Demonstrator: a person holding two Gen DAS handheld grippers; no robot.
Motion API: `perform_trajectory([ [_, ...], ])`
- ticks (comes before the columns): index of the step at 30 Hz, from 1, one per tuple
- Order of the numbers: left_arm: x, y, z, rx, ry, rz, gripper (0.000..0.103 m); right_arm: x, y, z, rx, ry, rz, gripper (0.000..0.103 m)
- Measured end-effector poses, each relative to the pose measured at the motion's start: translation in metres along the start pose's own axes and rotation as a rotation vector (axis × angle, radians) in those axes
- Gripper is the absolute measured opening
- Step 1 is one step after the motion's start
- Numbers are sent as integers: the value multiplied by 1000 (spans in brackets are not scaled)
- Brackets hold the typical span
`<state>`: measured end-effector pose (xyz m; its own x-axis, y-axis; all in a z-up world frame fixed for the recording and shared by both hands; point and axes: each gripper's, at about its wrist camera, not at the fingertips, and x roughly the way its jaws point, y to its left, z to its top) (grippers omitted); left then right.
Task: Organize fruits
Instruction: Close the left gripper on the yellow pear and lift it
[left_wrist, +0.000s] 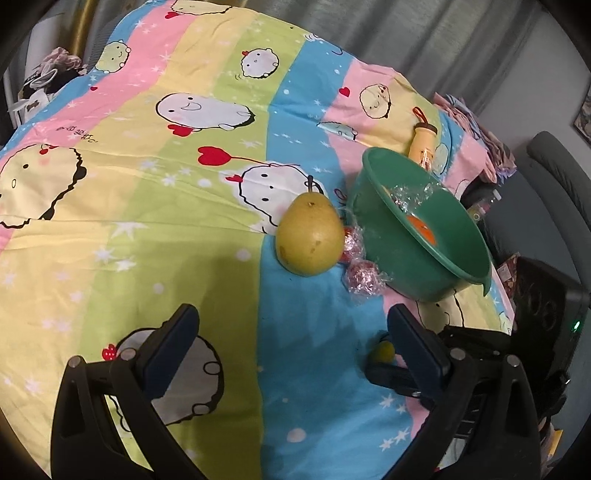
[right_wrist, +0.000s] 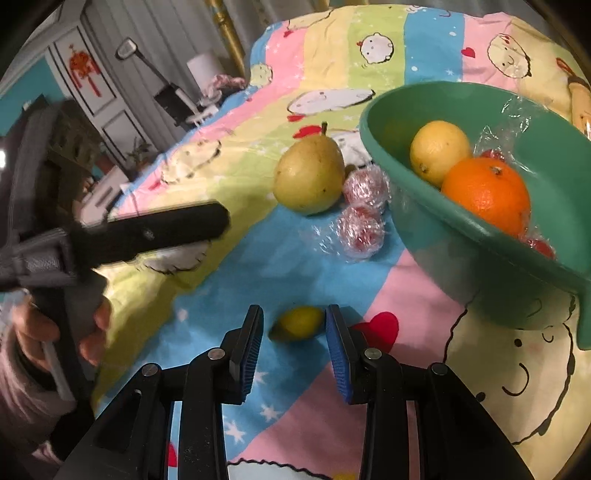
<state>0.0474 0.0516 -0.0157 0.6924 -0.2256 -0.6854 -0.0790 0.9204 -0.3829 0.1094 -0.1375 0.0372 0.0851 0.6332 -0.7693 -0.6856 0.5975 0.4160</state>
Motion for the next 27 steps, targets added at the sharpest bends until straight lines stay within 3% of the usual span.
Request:
perform_trajectory([
  [5,-3,6,3,-25,-7,-10,102,-6,-13,7,71,-71,-95,42],
  [10,0,9,18,-47,-44,-32,102,-10,-9,14,62,-116,-85,42],
  [17,32,6,40,-45,3,-87,95,-13,7,28,0,-171,-63,42],
  [20,42,10,48,-75,37,-137,90,-4,13,36,-15,-165,-33,42],
  [27,56,17,58,-120,82,-199,89,32,15,49,8,-89,-83,42],
])
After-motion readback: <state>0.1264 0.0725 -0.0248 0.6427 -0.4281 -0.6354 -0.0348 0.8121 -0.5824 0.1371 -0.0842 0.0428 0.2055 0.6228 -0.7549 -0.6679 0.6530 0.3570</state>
